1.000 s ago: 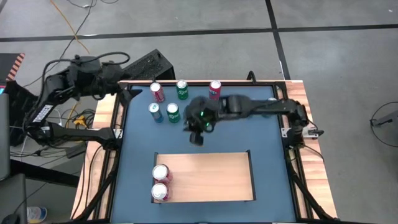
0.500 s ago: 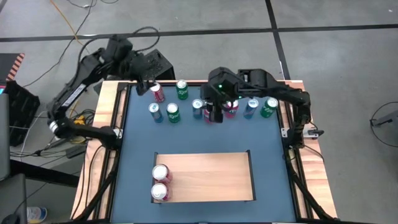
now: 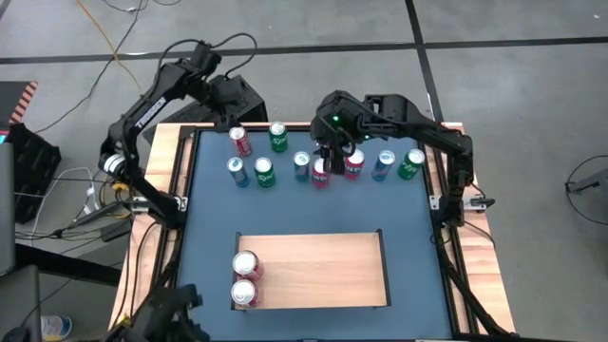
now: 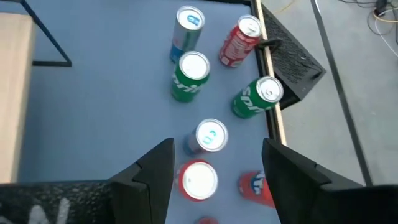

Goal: Place canned beverage on shelf
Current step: Put the red soda can on the shelf aligned with the other red soda cans

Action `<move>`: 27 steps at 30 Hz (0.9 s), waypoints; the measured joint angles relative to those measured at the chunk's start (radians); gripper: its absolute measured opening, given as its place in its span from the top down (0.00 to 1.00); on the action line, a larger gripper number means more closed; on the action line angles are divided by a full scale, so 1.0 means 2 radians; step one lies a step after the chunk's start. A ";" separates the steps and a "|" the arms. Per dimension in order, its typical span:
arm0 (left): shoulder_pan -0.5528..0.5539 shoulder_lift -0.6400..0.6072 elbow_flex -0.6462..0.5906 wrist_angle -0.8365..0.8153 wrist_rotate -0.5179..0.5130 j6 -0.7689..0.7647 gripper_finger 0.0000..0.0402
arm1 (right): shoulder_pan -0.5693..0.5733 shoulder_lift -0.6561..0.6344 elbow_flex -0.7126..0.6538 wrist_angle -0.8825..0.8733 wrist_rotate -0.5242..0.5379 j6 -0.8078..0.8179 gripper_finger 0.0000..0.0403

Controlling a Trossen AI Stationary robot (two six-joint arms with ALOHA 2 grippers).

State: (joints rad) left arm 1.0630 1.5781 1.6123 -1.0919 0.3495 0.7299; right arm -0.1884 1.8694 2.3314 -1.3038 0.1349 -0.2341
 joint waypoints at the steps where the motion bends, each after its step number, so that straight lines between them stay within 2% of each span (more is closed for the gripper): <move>1: 0.005 0.006 0.000 -0.004 -0.002 0.009 0.03 | -0.003 0.000 0.000 -0.001 0.000 -0.002 0.43; 9: 0.031 0.010 -0.005 0.003 0.014 0.018 0.03 | -0.024 0.000 0.000 0.000 0.000 -0.006 0.43; 20: -0.003 0.010 -0.082 0.055 -0.062 0.065 0.03 | -0.043 0.000 0.000 0.003 0.000 -0.007 0.43; 27: -0.009 0.010 -0.100 0.062 -0.082 0.084 0.03 | -0.047 0.000 0.000 0.001 -0.003 -0.006 0.43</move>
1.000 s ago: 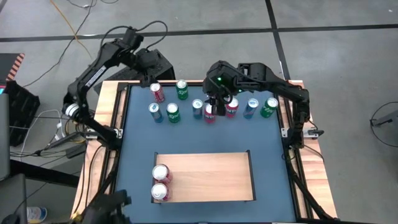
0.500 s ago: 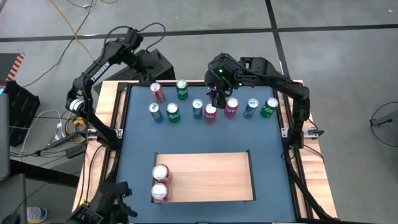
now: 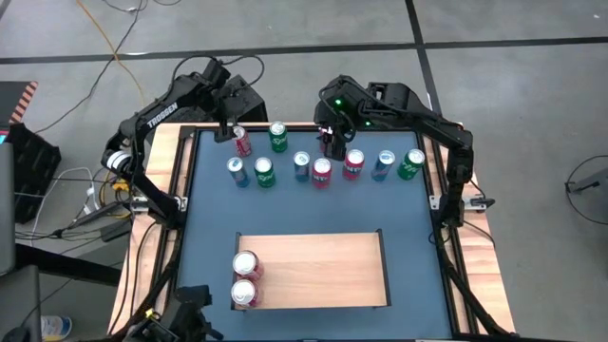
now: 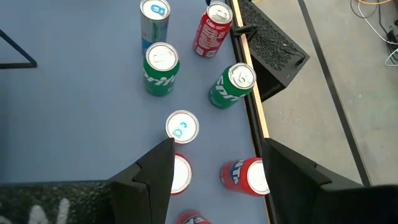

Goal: Place canned beverage on shelf
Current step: Put the red soda can on the shelf aligned with the other red soda cans

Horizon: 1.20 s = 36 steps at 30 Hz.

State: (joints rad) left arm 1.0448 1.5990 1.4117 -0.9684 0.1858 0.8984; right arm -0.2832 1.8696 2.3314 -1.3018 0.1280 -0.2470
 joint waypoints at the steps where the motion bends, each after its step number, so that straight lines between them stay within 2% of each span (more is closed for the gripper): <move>1: -0.002 0.000 -0.002 0.000 -0.004 0.002 0.03 | 0.000 0.000 0.000 0.000 0.000 0.000 0.43; 7: -0.009 0.000 -0.023 0.008 -0.009 0.017 0.03 | 0.000 0.000 0.000 0.000 0.000 0.001 0.43; 12: -0.015 0.000 -0.041 0.032 -0.036 0.019 0.03 | 0.000 0.000 0.000 0.000 0.000 0.001 0.43; 24: -0.016 0.003 -0.057 0.041 -0.027 0.022 0.03 | 0.000 0.000 0.000 0.002 0.000 0.001 0.43; 29: -0.025 0.003 -0.075 0.061 -0.053 0.026 0.09 | 0.000 0.000 0.000 0.002 0.000 0.001 0.43; 36: -0.027 0.003 -0.075 0.061 -0.055 0.025 0.26 | 0.000 0.000 0.000 0.002 0.000 0.001 0.43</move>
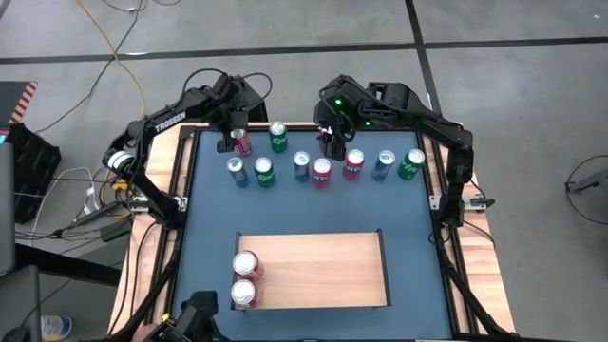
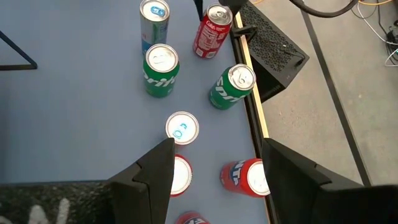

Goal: Place canned beverage on shelf
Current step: Put the red soda can on the shelf aligned with the other red soda cans

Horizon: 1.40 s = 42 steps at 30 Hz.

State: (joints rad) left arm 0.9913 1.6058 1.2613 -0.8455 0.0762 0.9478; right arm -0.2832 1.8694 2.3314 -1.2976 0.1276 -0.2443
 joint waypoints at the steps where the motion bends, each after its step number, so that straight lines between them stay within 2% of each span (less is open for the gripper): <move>1: 0.000 0.000 0.000 0.000 0.003 -0.002 0.28 | 0.000 0.000 0.000 0.000 0.000 0.000 0.43; 5: 0.007 0.000 0.000 0.001 0.023 -0.022 0.35 | 0.001 0.000 0.000 0.000 0.000 0.000 0.43; 15: 0.010 0.000 0.000 0.001 0.018 -0.089 0.36 | 0.001 0.000 0.000 0.000 0.000 0.001 0.43; 22: 0.000 -0.002 0.001 -0.006 -0.026 -0.160 0.36 | 0.001 0.000 0.000 0.000 0.000 0.006 0.43; 30: -0.025 -0.016 0.000 -0.017 -0.110 -0.262 0.36 | 0.001 0.000 0.000 0.000 0.000 0.010 0.43; 42: -0.029 -0.115 0.000 -0.045 -0.076 -0.391 0.34 | 0.001 0.000 0.000 0.000 0.000 0.017 0.43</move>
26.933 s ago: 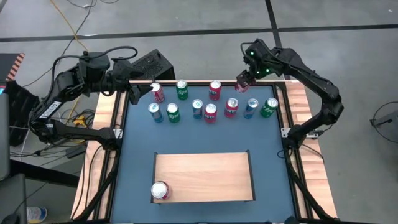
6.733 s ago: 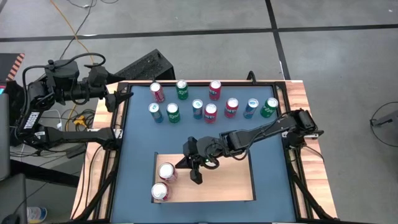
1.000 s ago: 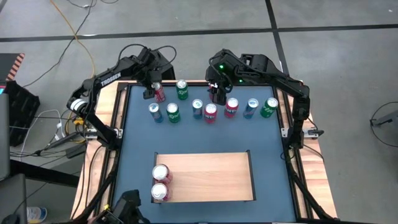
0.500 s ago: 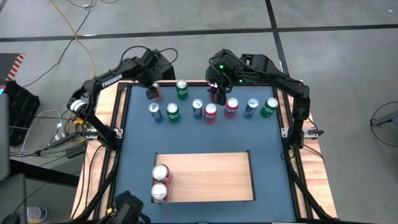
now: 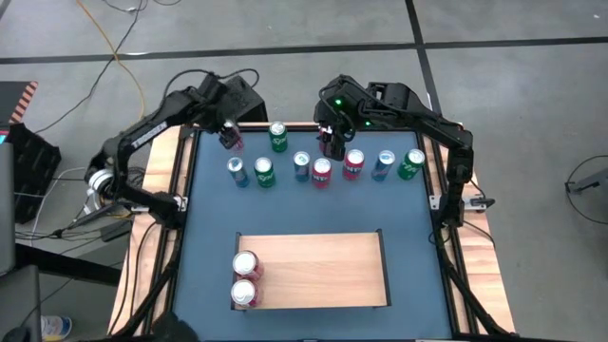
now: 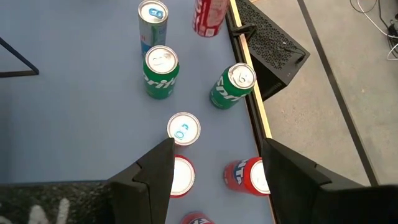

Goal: Place canned beverage on shelf
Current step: Put the red soda can on the shelf aligned with the other red soda cans

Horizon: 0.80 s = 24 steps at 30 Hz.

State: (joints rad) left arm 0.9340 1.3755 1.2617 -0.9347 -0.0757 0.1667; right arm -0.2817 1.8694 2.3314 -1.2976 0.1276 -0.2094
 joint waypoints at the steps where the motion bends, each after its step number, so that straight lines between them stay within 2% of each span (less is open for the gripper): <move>1: 0.000 -0.010 0.000 -0.001 0.000 -0.011 0.34 | 0.000 0.000 0.000 0.000 0.000 0.000 0.43; 12: -0.025 -0.126 0.000 -0.041 0.009 -0.082 0.34 | 0.000 0.000 0.000 0.000 0.000 0.001 0.43; 18: -0.075 -0.179 0.008 -0.064 0.009 -0.144 0.34 | 0.000 0.000 0.000 -0.002 0.000 0.001 0.43; 24: -0.142 -0.191 0.067 -0.109 0.007 -0.195 0.34 | 0.000 0.000 0.000 -0.006 0.000 0.001 0.43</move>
State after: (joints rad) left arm 0.6494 0.9934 1.3952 -1.1528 -0.0627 -0.2243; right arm -0.2825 1.8694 2.3314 -1.3094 0.1276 -0.2081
